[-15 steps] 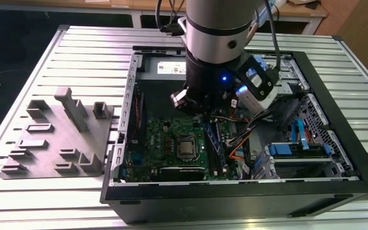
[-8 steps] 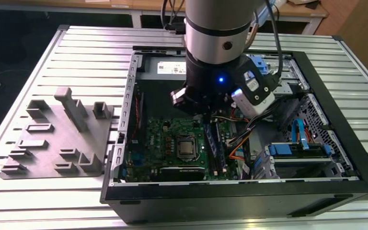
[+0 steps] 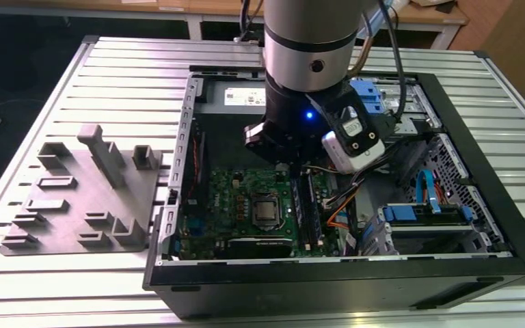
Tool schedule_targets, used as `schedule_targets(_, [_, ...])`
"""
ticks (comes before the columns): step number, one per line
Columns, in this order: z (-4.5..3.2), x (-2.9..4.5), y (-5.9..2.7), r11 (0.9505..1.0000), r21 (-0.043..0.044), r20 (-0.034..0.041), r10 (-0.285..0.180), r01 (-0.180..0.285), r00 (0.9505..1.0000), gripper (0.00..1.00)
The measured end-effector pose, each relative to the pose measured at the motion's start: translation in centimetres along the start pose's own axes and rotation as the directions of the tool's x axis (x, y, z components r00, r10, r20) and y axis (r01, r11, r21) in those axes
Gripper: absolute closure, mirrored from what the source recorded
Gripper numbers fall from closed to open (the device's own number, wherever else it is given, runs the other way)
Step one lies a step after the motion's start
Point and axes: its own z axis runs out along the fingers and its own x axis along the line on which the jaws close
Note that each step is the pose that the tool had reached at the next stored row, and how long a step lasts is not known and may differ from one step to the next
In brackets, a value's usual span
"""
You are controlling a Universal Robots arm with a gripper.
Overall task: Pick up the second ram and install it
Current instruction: 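Insert the second ram into the second slot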
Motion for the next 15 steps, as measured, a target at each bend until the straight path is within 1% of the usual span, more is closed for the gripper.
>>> schedule_targets(6, [0.03,-0.1,0.01,1.0,-0.0004,-0.0009,0.0,0.0,1.0,0.92])
schedule_targets(8, [0.09,-0.3,-0.01,1.0,0.0002,-0.004,0.001,-0.001,1.0,0.92])
schedule_targets(10, [0.22,-0.4,-0.02,1.0,0.0027,-0.0071,0.006,-0.006,1.0,0.92])
schedule_targets(11, [0.39,-0.49,-0.03,0.9999,0.0056,-0.0101,0.012,-0.012,0.9999,0.92])
schedule_targets(15, [0.8,-0.64,-0.05,0.9997,0.0075,-0.017,0.023,-0.023,0.9996,0.92])
